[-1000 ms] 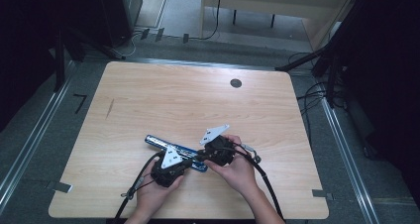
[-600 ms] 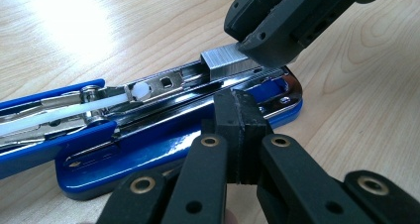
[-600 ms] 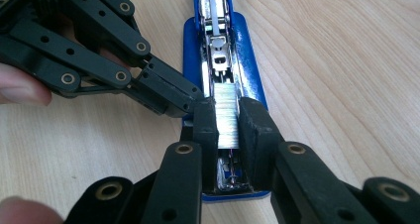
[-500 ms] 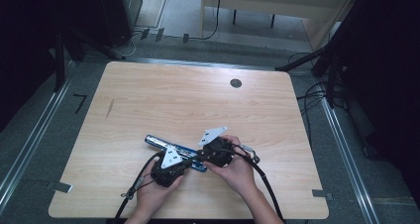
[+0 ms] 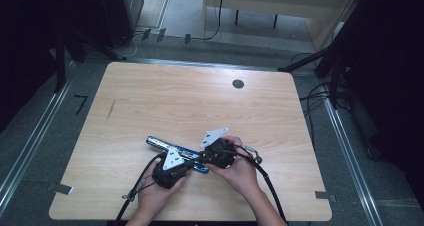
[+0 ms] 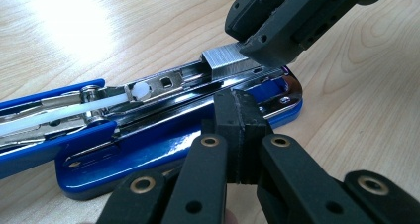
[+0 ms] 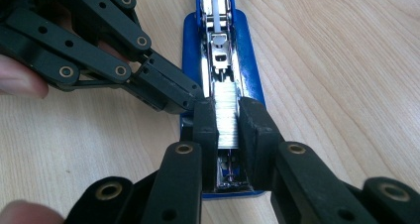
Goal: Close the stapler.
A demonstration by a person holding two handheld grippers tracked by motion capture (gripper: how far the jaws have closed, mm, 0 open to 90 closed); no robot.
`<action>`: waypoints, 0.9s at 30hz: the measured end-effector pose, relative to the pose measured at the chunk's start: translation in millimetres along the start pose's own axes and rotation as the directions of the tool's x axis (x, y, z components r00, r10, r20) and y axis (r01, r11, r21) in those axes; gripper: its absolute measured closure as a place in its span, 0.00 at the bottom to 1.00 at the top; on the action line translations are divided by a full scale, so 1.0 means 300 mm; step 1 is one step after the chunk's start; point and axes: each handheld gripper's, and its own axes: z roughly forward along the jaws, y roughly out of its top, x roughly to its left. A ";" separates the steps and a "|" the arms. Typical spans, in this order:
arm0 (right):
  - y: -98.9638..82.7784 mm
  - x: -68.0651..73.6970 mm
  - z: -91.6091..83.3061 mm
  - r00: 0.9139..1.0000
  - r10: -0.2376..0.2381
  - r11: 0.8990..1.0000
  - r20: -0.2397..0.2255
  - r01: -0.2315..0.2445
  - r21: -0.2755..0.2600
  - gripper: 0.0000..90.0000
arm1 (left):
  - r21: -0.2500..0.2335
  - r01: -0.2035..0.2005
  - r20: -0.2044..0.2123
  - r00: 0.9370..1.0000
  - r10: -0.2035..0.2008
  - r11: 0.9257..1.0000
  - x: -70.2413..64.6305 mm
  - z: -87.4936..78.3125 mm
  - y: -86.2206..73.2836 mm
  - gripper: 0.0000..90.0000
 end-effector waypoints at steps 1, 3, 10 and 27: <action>0.000 0.000 0.000 1.000 -0.002 1.000 0.000 0.002 0.001 0.88 | 0.000 0.000 0.000 1.000 0.000 1.000 0.000 0.000 0.000 1.00; 0.001 0.000 0.000 1.000 -0.006 1.000 0.003 0.006 0.002 0.88 | 0.000 0.000 0.000 1.000 0.000 1.000 0.000 0.000 0.000 1.00; 0.004 0.009 0.001 1.000 -0.025 1.000 0.016 0.025 0.011 0.87 | -0.001 0.001 0.000 1.000 -0.001 1.000 0.000 0.000 0.000 1.00; -0.007 0.011 0.008 1.000 -0.024 1.000 0.004 0.024 -0.019 0.86 | -0.002 0.003 0.000 1.000 -0.003 1.000 0.000 0.000 0.000 1.00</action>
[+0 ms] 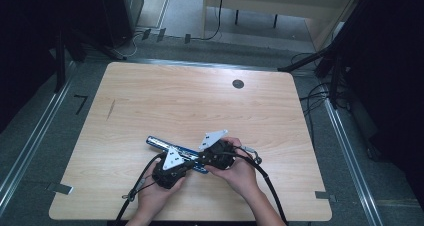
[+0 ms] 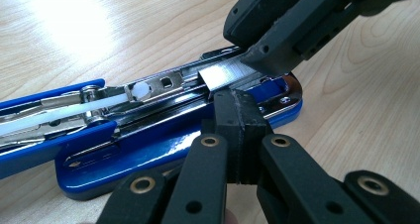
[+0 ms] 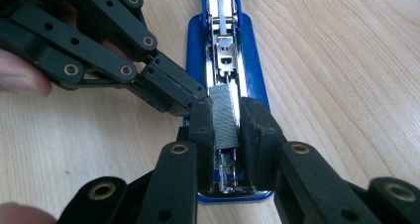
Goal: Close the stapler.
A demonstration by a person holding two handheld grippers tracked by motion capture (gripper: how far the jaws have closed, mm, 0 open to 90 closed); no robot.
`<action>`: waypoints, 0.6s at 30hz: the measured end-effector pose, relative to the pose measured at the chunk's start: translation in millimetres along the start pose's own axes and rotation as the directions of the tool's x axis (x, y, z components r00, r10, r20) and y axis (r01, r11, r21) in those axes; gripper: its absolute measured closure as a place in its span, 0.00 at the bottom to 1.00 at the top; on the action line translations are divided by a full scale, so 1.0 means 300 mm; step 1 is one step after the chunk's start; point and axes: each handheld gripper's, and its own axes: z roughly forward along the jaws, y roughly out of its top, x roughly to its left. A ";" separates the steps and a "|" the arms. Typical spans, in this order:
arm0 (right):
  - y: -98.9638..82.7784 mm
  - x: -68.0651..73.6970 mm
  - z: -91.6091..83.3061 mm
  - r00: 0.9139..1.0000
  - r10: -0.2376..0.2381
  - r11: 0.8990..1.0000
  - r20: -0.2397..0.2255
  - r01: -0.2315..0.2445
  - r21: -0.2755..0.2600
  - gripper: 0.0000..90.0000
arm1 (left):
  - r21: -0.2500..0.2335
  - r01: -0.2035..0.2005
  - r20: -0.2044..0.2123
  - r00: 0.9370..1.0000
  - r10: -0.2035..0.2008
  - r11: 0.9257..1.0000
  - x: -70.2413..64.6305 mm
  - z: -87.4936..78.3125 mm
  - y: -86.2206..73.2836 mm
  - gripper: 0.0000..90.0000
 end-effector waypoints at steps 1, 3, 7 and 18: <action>-0.003 0.001 0.001 1.000 -0.004 1.000 0.003 0.004 -0.009 0.85 | 0.001 0.000 -0.001 1.000 0.000 1.000 0.000 0.000 0.000 1.00; -0.011 0.005 0.001 1.000 -0.022 0.999 0.009 0.022 -0.023 0.84 | 0.001 0.001 0.000 1.000 -0.001 1.000 0.000 0.000 0.000 1.00; -0.031 0.018 0.004 0.999 -0.040 0.997 0.019 0.041 -0.058 0.81 | 0.001 0.002 0.000 1.000 -0.002 1.000 0.001 0.000 0.000 1.00; -0.050 0.070 0.027 0.980 -0.124 0.985 0.154 0.140 -0.098 0.88 | 0.001 0.007 0.004 1.000 -0.007 1.000 0.002 -0.001 0.000 1.00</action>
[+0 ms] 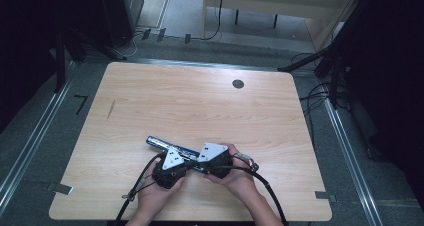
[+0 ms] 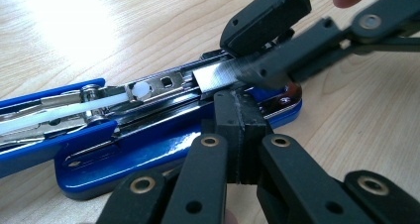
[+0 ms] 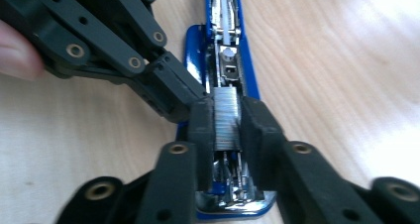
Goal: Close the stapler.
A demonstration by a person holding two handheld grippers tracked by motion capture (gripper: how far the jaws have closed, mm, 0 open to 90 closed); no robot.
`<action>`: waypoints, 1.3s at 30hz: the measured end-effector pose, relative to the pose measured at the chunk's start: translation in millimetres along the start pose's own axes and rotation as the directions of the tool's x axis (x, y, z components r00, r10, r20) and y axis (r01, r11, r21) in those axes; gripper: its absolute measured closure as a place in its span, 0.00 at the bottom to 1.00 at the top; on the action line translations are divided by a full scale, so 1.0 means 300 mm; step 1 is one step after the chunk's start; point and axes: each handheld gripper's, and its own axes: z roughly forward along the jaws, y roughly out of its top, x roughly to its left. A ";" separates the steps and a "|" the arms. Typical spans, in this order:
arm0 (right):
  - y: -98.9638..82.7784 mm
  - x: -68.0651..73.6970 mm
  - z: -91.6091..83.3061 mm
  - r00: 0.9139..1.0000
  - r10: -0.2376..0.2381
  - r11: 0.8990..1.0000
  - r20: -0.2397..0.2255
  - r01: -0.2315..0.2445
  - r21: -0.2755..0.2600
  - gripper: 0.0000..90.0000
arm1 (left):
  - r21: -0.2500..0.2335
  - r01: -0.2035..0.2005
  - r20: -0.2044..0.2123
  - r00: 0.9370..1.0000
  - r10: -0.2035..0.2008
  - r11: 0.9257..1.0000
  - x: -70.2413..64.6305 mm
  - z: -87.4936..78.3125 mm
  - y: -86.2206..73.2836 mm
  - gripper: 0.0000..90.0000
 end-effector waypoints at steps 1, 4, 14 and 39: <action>0.000 0.001 0.001 1.000 -0.008 1.000 0.006 0.008 -0.001 0.88 | 0.000 0.000 0.000 1.000 0.000 1.000 0.000 0.000 0.000 1.00; 0.000 -0.005 0.000 1.000 -0.004 1.000 -0.007 0.004 -0.005 0.88 | 0.001 -0.002 0.000 1.000 0.002 1.000 0.001 0.000 0.000 1.00; 0.004 -0.044 -0.030 0.993 0.096 0.993 -0.069 -0.100 -0.056 0.89 | 0.001 -0.001 0.002 1.000 0.001 1.000 0.002 0.000 0.000 1.00; 0.025 -0.067 -0.029 0.986 0.139 0.990 -0.091 -0.135 0.050 0.89 | 0.002 -0.004 0.000 1.000 0.004 1.000 0.002 0.000 0.000 1.00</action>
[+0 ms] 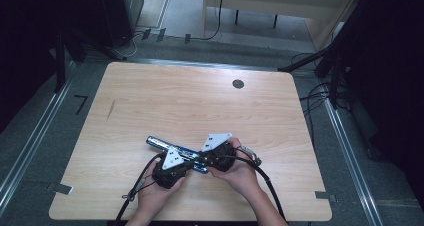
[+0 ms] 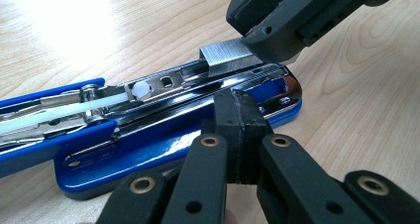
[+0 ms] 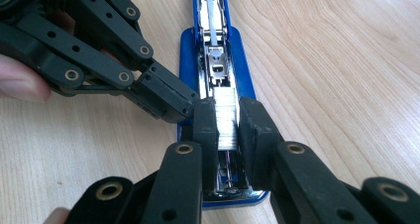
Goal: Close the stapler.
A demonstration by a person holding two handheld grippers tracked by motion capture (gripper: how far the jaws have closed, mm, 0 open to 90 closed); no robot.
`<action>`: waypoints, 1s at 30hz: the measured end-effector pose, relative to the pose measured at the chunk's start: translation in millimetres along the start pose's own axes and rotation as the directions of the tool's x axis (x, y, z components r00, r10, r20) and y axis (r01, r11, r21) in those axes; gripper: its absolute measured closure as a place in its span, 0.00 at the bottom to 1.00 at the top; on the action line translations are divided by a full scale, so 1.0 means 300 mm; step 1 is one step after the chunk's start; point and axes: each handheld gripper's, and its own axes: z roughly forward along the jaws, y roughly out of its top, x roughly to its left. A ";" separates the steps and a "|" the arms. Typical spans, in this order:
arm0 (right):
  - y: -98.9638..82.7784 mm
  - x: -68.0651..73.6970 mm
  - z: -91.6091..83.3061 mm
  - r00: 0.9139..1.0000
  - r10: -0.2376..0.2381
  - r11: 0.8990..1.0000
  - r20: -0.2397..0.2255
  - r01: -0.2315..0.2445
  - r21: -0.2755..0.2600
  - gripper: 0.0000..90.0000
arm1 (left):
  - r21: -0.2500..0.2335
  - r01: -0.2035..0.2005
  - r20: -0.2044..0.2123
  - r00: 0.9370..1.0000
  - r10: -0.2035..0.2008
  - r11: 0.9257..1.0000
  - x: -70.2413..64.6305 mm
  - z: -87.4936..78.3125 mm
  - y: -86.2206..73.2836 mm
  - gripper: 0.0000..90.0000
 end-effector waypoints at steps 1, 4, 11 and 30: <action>0.000 -0.001 0.001 1.000 -0.003 1.000 0.000 0.003 0.002 0.89 | -0.001 0.000 0.000 1.000 0.000 1.000 0.000 0.000 0.000 1.00; -0.001 -0.001 0.003 1.000 -0.007 1.000 -0.001 0.007 0.005 0.89 | -0.002 0.002 0.000 1.000 -0.002 1.000 -0.001 0.000 0.000 1.00; -0.001 -0.008 0.006 1.000 -0.017 1.000 -0.020 0.017 0.004 0.89 | -0.002 0.002 0.000 1.000 -0.002 1.000 -0.001 0.000 0.000 1.00; 0.006 -0.015 0.008 0.999 -0.014 1.000 -0.032 0.014 0.015 0.88 | -0.002 0.002 0.000 1.000 -0.002 1.000 -0.001 0.000 0.000 1.00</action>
